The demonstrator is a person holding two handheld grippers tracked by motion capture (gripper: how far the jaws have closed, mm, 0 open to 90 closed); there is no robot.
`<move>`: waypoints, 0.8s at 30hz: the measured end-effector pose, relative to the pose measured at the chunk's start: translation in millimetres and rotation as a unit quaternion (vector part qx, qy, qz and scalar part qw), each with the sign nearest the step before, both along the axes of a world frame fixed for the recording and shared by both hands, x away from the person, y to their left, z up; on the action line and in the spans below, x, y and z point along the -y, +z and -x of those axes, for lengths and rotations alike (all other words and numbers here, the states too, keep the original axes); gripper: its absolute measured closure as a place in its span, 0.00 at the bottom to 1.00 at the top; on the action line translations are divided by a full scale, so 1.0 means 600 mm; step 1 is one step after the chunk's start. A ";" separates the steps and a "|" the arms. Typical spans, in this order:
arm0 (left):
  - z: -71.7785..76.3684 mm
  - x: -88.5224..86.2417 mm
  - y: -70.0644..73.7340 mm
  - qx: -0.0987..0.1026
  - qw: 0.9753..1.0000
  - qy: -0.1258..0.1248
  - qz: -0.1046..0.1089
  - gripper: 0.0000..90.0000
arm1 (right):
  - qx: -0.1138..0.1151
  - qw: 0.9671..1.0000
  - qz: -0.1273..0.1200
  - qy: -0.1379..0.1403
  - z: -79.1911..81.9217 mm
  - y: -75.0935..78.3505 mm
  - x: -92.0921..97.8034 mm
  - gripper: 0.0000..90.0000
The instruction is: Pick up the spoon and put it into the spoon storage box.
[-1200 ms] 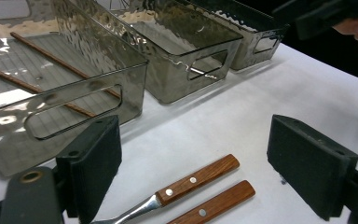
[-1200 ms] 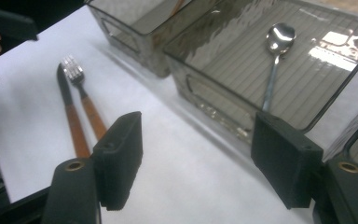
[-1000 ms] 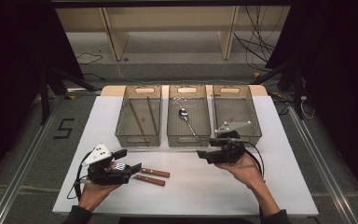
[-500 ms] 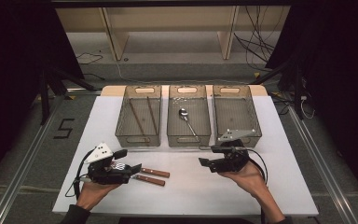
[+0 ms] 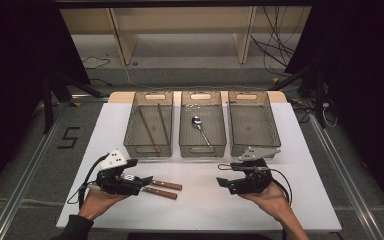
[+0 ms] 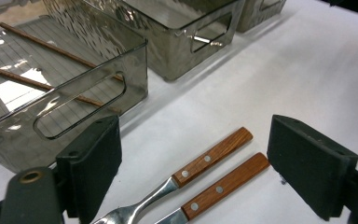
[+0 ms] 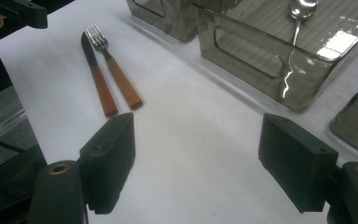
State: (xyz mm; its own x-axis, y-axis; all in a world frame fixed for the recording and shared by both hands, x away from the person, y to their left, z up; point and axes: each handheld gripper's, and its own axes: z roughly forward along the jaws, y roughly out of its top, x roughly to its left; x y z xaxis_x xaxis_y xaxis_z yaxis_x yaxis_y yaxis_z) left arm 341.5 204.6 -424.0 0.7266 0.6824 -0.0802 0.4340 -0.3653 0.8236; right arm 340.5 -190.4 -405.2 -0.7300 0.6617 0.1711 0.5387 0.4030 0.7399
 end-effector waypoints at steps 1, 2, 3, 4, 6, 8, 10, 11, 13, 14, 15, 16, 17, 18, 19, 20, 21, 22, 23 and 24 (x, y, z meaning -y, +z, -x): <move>-0.002 0.001 0.001 -0.001 1.000 -0.001 -0.005 0.19 | 0.002 1.000 -0.001 -0.001 0.002 -0.002 0.002 0.30; -0.003 0.003 0.001 -0.003 1.000 -0.004 -0.011 0.19 | -0.001 1.000 -0.001 -0.003 0.004 -0.003 0.004 0.30; -0.005 0.004 0.001 -0.005 1.000 -0.006 -0.016 0.19 | -0.002 1.000 -0.002 -0.004 0.005 -0.005 0.007 0.30; -0.007 0.005 0.002 -0.007 1.000 -0.007 -0.018 0.19 | -0.001 1.000 -0.002 -0.005 0.006 -0.007 0.009 0.30; -0.010 0.007 0.002 -0.009 1.000 -0.011 -0.026 0.19 | -0.002 1.000 -0.004 -0.006 0.009 -0.009 0.012 0.30; -0.011 0.010 0.002 -0.011 0.999 -0.015 -0.040 0.20 | -0.003 1.000 -0.004 -0.008 0.010 -0.011 0.015 0.30; -0.012 0.013 0.002 -0.013 0.998 -0.025 -0.055 0.20 | -0.003 1.000 -0.004 -0.010 0.012 -0.012 0.017 0.30; -0.012 0.015 0.002 -0.015 0.998 -0.027 -0.059 0.20 | -0.003 1.000 -0.003 -0.009 0.013 -0.013 0.018 0.30; -0.012 0.019 0.002 -0.021 0.996 -0.037 -0.072 0.20 | -0.004 1.000 -0.003 -0.009 0.014 -0.013 0.020 0.30; -0.012 0.021 0.003 -0.022 0.995 -0.043 -0.082 0.20 | -0.004 1.000 -0.004 -0.010 0.015 -0.014 0.021 0.30; -0.011 0.024 0.002 -0.025 0.994 -0.048 -0.090 0.20 | -0.003 1.000 -0.004 -0.011 0.015 -0.015 0.022 0.29; -0.011 0.026 0.002 -0.027 0.993 -0.054 -0.098 0.20 | -0.003 1.000 -0.006 -0.013 0.017 -0.015 0.024 0.29; -0.010 0.027 0.001 -0.028 0.993 -0.055 -0.100 0.20 | -0.003 1.000 -0.007 -0.014 0.018 -0.014 0.025 0.29; -0.010 0.029 0.000 -0.029 0.992 -0.059 -0.105 0.20 | 0.000 1.000 -0.008 -0.015 0.019 -0.015 0.026 0.29; -0.010 0.031 -0.001 -0.031 0.992 -0.062 -0.108 0.20 | 0.001 1.000 -0.010 -0.017 0.020 -0.014 0.028 0.29; -0.010 0.032 -0.002 -0.033 0.991 -0.065 -0.111 0.20 | 0.003 1.000 -0.012 -0.017 0.021 -0.014 0.029 0.29; -0.010 0.033 -0.002 -0.033 0.990 -0.069 -0.118 0.20 | 0.004 1.000 -0.013 -0.018 0.023 -0.014 0.031 0.29; -0.010 0.035 -0.003 -0.035 0.990 -0.070 -0.121 0.20 | 0.006 1.000 -0.015 -0.020 0.025 -0.013 0.033 0.28; -0.010 0.036 -0.004 -0.036 0.989 -0.072 -0.123 0.20 | 0.007 1.000 -0.016 -0.022 0.027 -0.013 0.035 0.28; -0.010 0.036 -0.004 -0.037 0.989 -0.074 -0.124 0.20 | 0.009 1.000 -0.017 -0.024 0.028 -0.013 0.036 0.28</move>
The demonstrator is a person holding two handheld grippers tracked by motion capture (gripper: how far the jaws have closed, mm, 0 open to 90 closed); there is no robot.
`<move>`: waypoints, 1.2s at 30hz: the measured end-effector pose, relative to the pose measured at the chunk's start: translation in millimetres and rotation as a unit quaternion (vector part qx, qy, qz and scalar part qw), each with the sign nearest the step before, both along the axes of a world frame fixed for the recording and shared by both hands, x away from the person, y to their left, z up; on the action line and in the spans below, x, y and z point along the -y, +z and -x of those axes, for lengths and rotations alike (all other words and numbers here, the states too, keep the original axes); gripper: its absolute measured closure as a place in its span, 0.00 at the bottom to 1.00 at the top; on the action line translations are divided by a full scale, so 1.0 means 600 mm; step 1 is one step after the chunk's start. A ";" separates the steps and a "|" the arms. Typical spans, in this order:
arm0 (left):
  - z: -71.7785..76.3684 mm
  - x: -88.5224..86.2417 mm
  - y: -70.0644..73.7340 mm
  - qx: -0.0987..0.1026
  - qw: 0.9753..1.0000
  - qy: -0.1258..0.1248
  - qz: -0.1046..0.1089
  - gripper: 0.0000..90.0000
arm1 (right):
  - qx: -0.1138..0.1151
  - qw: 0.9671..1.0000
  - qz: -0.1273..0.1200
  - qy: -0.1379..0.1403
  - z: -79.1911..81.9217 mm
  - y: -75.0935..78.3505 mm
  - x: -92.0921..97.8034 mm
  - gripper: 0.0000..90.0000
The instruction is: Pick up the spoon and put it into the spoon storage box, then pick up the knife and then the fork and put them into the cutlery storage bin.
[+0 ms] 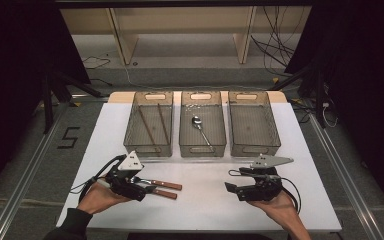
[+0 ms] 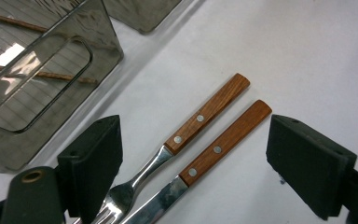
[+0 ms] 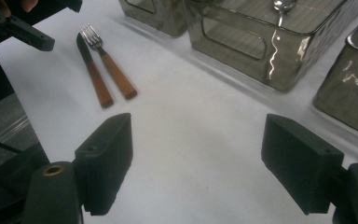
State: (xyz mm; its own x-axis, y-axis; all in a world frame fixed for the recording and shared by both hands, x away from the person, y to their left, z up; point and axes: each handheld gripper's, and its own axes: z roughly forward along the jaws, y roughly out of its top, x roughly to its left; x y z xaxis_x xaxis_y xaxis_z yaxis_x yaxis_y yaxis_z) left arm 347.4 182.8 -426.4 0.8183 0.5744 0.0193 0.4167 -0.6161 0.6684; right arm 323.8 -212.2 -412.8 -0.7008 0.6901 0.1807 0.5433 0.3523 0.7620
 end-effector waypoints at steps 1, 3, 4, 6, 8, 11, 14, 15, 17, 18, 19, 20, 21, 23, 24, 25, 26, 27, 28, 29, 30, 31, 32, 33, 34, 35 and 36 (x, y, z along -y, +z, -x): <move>0.000 0.001 0.000 -0.001 1.000 -0.001 -0.001 0.20 | 0.001 1.000 -0.002 -0.001 0.002 0.000 0.002 0.28; 0.000 0.001 -0.001 -0.002 1.000 -0.004 -0.007 0.20 | 0.005 1.000 -0.005 -0.003 0.004 0.000 0.005 0.28; -0.001 0.003 -0.002 -0.004 1.000 -0.004 -0.008 0.20 | 0.006 1.000 -0.006 -0.005 0.006 0.001 0.007 0.28; -0.001 0.004 -0.003 -0.005 1.000 -0.008 -0.015 0.21 | 0.008 1.000 -0.010 -0.008 0.008 -0.001 0.009 0.28; -0.001 0.006 -0.005 -0.008 1.000 -0.011 -0.024 0.21 | 0.011 1.000 -0.011 -0.012 0.010 -0.002 0.012 0.28; -0.002 0.008 -0.009 -0.014 0.999 -0.016 -0.035 0.21 | 0.014 1.000 -0.014 -0.014 0.012 -0.005 0.016 0.28; -0.003 0.010 -0.012 -0.022 0.998 -0.023 -0.049 0.21 | 0.013 1.000 -0.013 -0.018 0.013 -0.007 0.019 0.26; -0.003 0.010 -0.014 -0.023 0.998 -0.022 -0.050 0.22 | 0.014 1.000 -0.013 -0.018 0.014 -0.008 0.020 0.26; -0.004 0.011 -0.016 -0.027 0.998 -0.026 -0.059 0.22 | 0.014 1.000 -0.015 -0.019 0.014 -0.010 0.022 0.26; -0.005 0.012 -0.017 -0.027 0.997 -0.028 -0.063 0.22 | 0.013 1.000 -0.016 -0.020 0.014 -0.010 0.022 0.26; -0.005 0.012 -0.018 -0.030 0.997 -0.029 -0.068 0.23 | 0.012 1.000 -0.016 -0.020 0.014 -0.011 0.022 0.26; -0.006 0.013 -0.020 -0.029 0.996 -0.032 -0.072 0.23 | 0.012 1.000 -0.017 -0.020 0.014 -0.012 0.022 0.26; -0.006 0.014 -0.020 -0.031 0.996 -0.036 -0.079 0.24 | 0.011 1.000 -0.016 -0.019 0.014 -0.012 0.022 0.26; -0.007 0.016 -0.022 -0.036 0.994 -0.043 -0.091 0.25 | 0.010 1.000 -0.016 -0.019 0.015 -0.014 0.022 0.26; -0.006 0.017 -0.023 -0.037 0.994 -0.045 -0.096 0.26 | 0.010 1.000 -0.016 -0.018 0.015 -0.014 0.021 0.26; -0.006 0.018 -0.024 -0.037 0.993 -0.046 -0.100 0.27 | 0.010 1.000 -0.015 -0.017 0.015 -0.014 0.021 0.26; -0.007 0.019 -0.025 -0.038 0.992 -0.049 -0.107 0.29 | 0.009 1.000 -0.015 -0.016 0.015 -0.014 0.021 0.26; -0.007 0.020 -0.026 -0.040 0.992 -0.051 -0.111 0.30 | 0.009 1.000 -0.015 -0.016 0.016 -0.014 0.021 0.26; -0.008 0.021 -0.027 -0.042 0.991 -0.054 -0.117 0.30 | 0.009 1.000 -0.015 -0.016 0.016 -0.015 0.021 0.26; -0.008 0.023 -0.028 -0.043 0.989 -0.059 -0.127 0.31 | 0.009 1.000 -0.015 -0.015 0.015 -0.015 0.021 0.26; -0.009 0.024 -0.029 -0.044 0.988 -0.062 -0.133 0.32 | 0.008 1.000 -0.015 -0.016 0.015 -0.015 0.021 0.26; -0.008 0.026 -0.031 -0.045 0.988 -0.065 -0.136 0.33 | 0.008 1.000 -0.015 -0.016 0.015 -0.016 0.021 0.26; -0.009 0.028 -0.032 -0.046 0.987 -0.069 -0.140 0.34 | 0.007 1.000 -0.014 -0.016 0.015 -0.016 0.021 0.26; -0.009 0.029 -0.032 -0.047 0.986 -0.072 -0.145 0.35 | 0.008 1.000 -0.013 -0.015 0.015 -0.016 0.021 0.26; -0.009 0.031 -0.034 -0.050 0.985 -0.075 -0.147 0.38 | 0.008 1.000 -0.013 -0.016 0.015 -0.017 0.021 0.26; -0.009 0.033 -0.036 -0.051 0.984 -0.078 -0.150 0.39 | 0.008 1.000 -0.013 -0.015 0.015 -0.017 0.021 0.26; -0.009 0.034 -0.038 -0.051 0.983 -0.080 -0.156 0.40 | 0.008 1.000 -0.012 -0.015 0.015 -0.017 0.021 0.26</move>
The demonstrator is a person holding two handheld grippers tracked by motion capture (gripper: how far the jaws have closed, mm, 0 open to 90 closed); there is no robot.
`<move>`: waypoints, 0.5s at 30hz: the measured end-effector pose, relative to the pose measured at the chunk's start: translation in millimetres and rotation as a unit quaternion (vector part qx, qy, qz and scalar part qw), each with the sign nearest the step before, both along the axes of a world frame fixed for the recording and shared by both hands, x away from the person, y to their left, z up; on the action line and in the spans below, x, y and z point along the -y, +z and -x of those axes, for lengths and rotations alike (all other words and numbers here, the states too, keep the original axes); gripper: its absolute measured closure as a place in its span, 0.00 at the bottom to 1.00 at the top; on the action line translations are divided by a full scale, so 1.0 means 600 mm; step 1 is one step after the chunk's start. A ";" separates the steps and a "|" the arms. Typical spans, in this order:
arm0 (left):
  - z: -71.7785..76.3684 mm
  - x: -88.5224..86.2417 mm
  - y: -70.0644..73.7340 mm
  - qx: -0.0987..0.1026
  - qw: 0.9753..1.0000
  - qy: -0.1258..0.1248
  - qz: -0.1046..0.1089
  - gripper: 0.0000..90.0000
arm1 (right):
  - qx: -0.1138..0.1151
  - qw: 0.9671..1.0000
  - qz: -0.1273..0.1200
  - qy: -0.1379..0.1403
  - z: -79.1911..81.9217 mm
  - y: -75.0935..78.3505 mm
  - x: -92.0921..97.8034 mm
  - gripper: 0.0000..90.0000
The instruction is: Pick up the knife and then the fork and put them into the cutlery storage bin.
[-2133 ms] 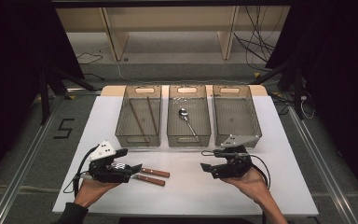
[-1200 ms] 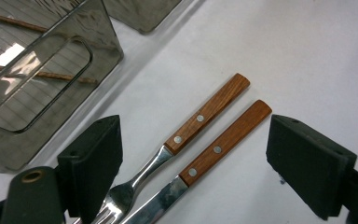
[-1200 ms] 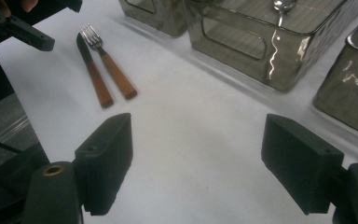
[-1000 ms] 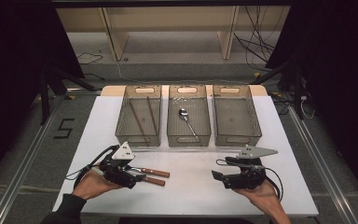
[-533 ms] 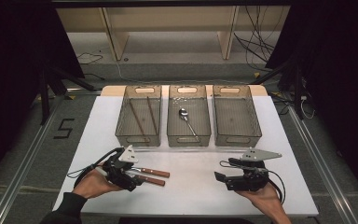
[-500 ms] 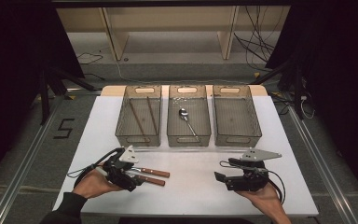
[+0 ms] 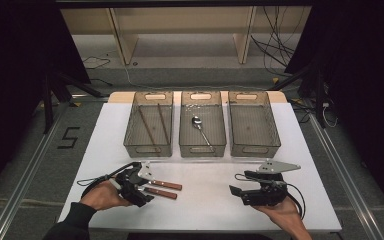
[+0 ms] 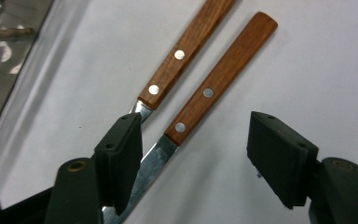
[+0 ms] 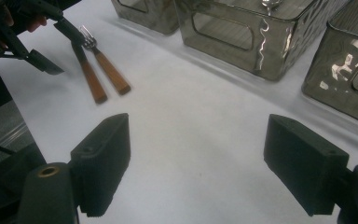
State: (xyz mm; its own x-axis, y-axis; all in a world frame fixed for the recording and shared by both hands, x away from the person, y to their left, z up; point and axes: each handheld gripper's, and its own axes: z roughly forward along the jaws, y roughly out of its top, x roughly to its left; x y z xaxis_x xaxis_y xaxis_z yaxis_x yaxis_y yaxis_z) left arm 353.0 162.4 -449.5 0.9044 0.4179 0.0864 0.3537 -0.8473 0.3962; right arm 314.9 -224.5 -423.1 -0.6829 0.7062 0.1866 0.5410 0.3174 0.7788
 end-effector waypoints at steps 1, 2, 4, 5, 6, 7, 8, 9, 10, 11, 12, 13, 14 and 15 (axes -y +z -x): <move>-0.001 0.001 -0.003 -0.001 1.000 0.001 -0.005 0.41 | 0.000 1.000 0.000 0.000 0.000 0.000 0.000 0.26; -0.002 0.001 -0.005 -0.001 1.000 -0.001 -0.009 0.42 | -0.001 1.000 0.000 0.000 0.001 0.000 -0.001 0.26; -0.005 0.001 -0.009 -0.005 1.000 -0.005 -0.011 0.44 | -0.002 1.000 0.000 0.002 0.001 0.000 -0.001 0.26; -0.007 0.001 -0.011 -0.007 1.000 -0.005 -0.008 0.45 | -0.002 1.000 0.001 0.002 0.000 0.000 -0.001 0.26; -0.009 0.002 -0.012 -0.010 1.000 -0.009 -0.010 0.46 | -0.002 1.000 0.001 0.002 0.000 -0.001 -0.001 0.26; -0.011 0.002 -0.013 -0.010 1.000 -0.013 -0.013 0.47 | -0.002 1.000 0.000 0.002 0.000 -0.001 -0.002 0.26; -0.012 0.003 -0.014 -0.013 1.000 -0.014 -0.012 0.48 | -0.002 1.000 0.002 0.002 -0.001 -0.001 -0.002 0.26; -0.013 0.005 -0.016 -0.013 1.000 -0.017 -0.016 0.49 | -0.003 1.000 0.003 0.001 -0.001 -0.001 -0.002 0.26; -0.015 0.006 -0.017 -0.015 1.000 -0.017 -0.017 0.50 | -0.003 1.000 0.002 0.001 -0.001 -0.002 -0.003 0.26; -0.018 0.006 -0.018 -0.016 0.999 -0.022 -0.023 0.51 | -0.003 1.000 0.002 0.002 -0.001 -0.002 -0.003 0.26; -0.019 0.007 -0.020 -0.019 0.999 -0.020 -0.020 0.51 | -0.002 1.000 0.003 0.002 -0.001 -0.002 -0.003 0.26; -0.020 0.008 -0.021 -0.023 0.999 -0.022 -0.022 0.52 | -0.003 1.000 0.002 0.002 -0.001 -0.002 -0.003 0.26; -0.021 0.009 -0.023 -0.023 0.999 -0.027 -0.028 0.52 | -0.003 1.000 0.002 0.002 -0.001 -0.002 -0.003 0.26; -0.023 0.010 -0.024 -0.026 0.999 -0.029 -0.032 0.52 | -0.003 1.000 0.002 0.002 -0.001 -0.002 -0.003 0.26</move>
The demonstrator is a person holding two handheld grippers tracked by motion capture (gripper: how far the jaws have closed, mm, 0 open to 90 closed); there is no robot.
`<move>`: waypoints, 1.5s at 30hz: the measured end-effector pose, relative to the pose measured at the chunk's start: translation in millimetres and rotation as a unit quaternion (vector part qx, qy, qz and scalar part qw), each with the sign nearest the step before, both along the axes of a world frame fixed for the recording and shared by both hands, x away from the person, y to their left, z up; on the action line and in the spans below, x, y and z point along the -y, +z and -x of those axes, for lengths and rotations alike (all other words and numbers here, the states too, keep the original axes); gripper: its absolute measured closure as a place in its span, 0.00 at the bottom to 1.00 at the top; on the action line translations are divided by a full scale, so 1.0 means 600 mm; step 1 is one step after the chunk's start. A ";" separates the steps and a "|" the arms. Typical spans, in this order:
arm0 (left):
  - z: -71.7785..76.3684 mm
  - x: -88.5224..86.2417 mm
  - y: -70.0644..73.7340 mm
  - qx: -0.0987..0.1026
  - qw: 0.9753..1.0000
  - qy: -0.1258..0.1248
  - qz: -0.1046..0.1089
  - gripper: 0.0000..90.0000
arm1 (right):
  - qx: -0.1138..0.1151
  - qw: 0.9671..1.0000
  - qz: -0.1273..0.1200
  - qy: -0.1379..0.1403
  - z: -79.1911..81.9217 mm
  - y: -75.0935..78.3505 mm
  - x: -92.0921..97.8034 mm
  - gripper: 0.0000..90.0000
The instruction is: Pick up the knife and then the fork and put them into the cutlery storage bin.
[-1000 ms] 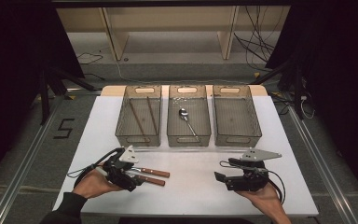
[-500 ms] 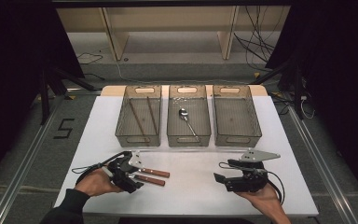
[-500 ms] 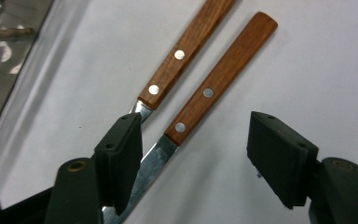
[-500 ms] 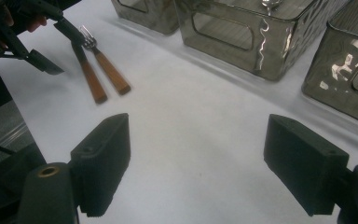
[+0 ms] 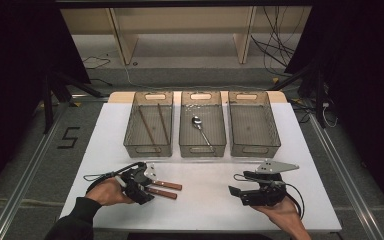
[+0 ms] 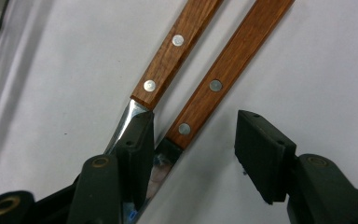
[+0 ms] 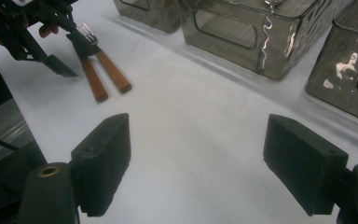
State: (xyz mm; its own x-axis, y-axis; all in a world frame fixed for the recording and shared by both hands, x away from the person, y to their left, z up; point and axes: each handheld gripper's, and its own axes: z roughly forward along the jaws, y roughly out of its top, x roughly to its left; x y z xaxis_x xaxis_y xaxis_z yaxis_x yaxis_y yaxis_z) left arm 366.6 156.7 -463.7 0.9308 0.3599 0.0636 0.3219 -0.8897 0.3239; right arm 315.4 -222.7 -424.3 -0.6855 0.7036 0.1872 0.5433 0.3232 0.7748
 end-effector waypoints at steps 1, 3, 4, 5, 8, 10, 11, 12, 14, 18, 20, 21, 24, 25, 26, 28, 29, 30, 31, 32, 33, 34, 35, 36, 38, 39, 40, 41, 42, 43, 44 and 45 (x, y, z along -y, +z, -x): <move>-0.001 0.001 -0.002 -0.003 1.000 0.000 0.001 0.53 | 0.000 1.000 0.000 0.000 0.000 0.000 0.000 0.26; -0.004 0.001 -0.001 -0.007 1.000 -0.004 -0.002 0.54 | -0.001 1.000 0.000 0.000 0.000 0.000 0.001 0.26; -0.004 0.002 -0.001 -0.008 1.000 -0.004 -0.003 0.55 | 0.000 1.000 -0.001 -0.001 0.000 0.000 0.001 0.26; -0.005 0.002 0.000 -0.008 1.000 -0.006 -0.005 0.55 | 0.000 1.000 -0.001 0.000 0.000 0.000 0.000 0.27; -0.006 0.005 0.000 -0.011 1.000 -0.011 -0.013 0.56 | 0.000 1.000 0.000 0.001 0.000 0.000 0.000 0.27; -0.007 0.007 0.001 -0.014 1.000 -0.016 -0.019 0.57 | 0.000 1.000 -0.001 0.001 0.000 0.000 0.000 0.27; -0.008 0.008 0.001 -0.015 1.000 -0.019 -0.020 0.57 | 0.000 1.000 -0.001 0.002 0.000 0.000 0.000 0.27; -0.008 0.009 0.000 -0.015 1.000 -0.018 -0.019 0.57 | 0.000 1.000 0.000 0.002 0.000 0.000 0.000 0.27; -0.009 0.009 0.001 -0.016 0.999 -0.019 -0.022 0.57 | 0.000 1.000 -0.001 0.003 0.000 0.000 0.000 0.27; -0.005 0.012 0.003 -0.020 0.999 -0.030 -0.031 0.63 | -0.001 1.000 -0.001 0.005 0.000 0.000 0.000 0.27; -0.005 0.014 0.003 -0.021 0.999 -0.032 -0.033 0.66 | -0.001 1.000 -0.001 0.005 0.000 0.000 0.000 0.27; -0.005 0.014 0.003 -0.021 0.999 -0.033 -0.033 0.66 | -0.001 1.000 -0.001 0.005 0.000 0.000 0.000 0.27; -0.005 0.016 0.004 -0.028 0.998 -0.043 -0.038 0.71 | -0.002 1.000 -0.002 0.005 0.000 0.000 0.000 0.27; -0.005 0.017 0.004 -0.029 0.998 -0.043 -0.039 0.72 | -0.003 1.000 -0.002 0.005 0.000 0.000 0.000 0.27; -0.005 0.019 0.004 -0.029 0.998 -0.042 -0.039 0.72 | -0.003 1.000 -0.001 0.005 0.000 -0.001 0.000 0.27; -0.007 0.020 0.004 -0.029 0.997 -0.047 -0.044 0.71 | -0.003 1.000 -0.001 0.006 0.000 -0.001 -0.001 0.27; -0.008 0.020 0.005 -0.029 0.997 -0.048 -0.046 0.70 | -0.003 1.000 -0.001 0.006 0.000 -0.001 -0.001 0.27; -0.008 0.020 0.004 -0.029 0.997 -0.048 -0.045 0.70 | -0.003 1.000 -0.001 0.006 0.000 0.000 -0.001 0.27; -0.009 0.020 0.004 -0.029 0.997 -0.049 -0.045 0.69 | -0.003 1.000 -0.001 0.006 0.000 0.000 -0.001 0.27; -0.009 0.020 0.004 -0.032 0.997 -0.049 -0.046 0.69 | -0.003 1.000 -0.001 0.006 0.000 0.000 0.000 0.27; -0.010 0.021 0.004 -0.032 0.997 -0.051 -0.046 0.69 | -0.003 1.000 -0.001 0.006 0.000 0.000 0.000 0.27; -0.010 0.021 0.004 -0.032 0.997 -0.055 -0.049 0.69 | -0.004 1.000 -0.002 0.006 0.000 -0.001 -0.001 0.28; -0.011 0.021 0.004 -0.034 0.997 -0.056 -0.048 0.69 | -0.004 1.000 -0.002 0.007 0.000 -0.001 -0.001 0.28; -0.011 0.021 0.004 -0.037 0.997 -0.058 -0.047 0.70 | -0.004 1.000 -0.001 0.007 0.000 0.000 -0.001 0.28; -0.011 0.020 0.004 -0.038 0.997 -0.059 -0.043 0.72 | -0.004 1.000 -0.001 0.008 0.000 0.000 -0.001 0.28; -0.010 0.019 0.004 -0.038 0.997 -0.059 -0.042 0.73 | -0.004 1.000 -0.001 0.008 0.000 0.000 -0.001 0.28; -0.010 0.019 0.004 -0.039 0.997 -0.060 -0.041 0.74 | -0.004 1.000 -0.001 0.008 0.000 0.000 -0.001 0.28; -0.010 0.019 0.004 -0.040 0.997 -0.060 -0.040 0.75 | -0.004 1.000 -0.001 0.008 0.000 0.000 -0.001 0.28; -0.010 0.019 0.004 -0.040 0.997 -0.061 -0.039 0.76 | -0.003 1.000 -0.001 0.008 0.000 0.000 -0.001 0.28; -0.010 0.019 0.005 -0.042 0.996 -0.067 -0.042 0.77 | -0.003 1.000 -0.001 0.008 0.000 0.000 -0.001 0.28; -0.008 0.019 0.004 -0.040 0.996 -0.068 -0.040 0.80 | -0.003 1.000 -0.001 0.008 0.000 0.000 0.000 0.28; -0.007 0.020 0.004 -0.040 0.996 -0.071 -0.040 0.81 | -0.003 1.000 -0.001 0.008 0.000 0.000 0.000 0.28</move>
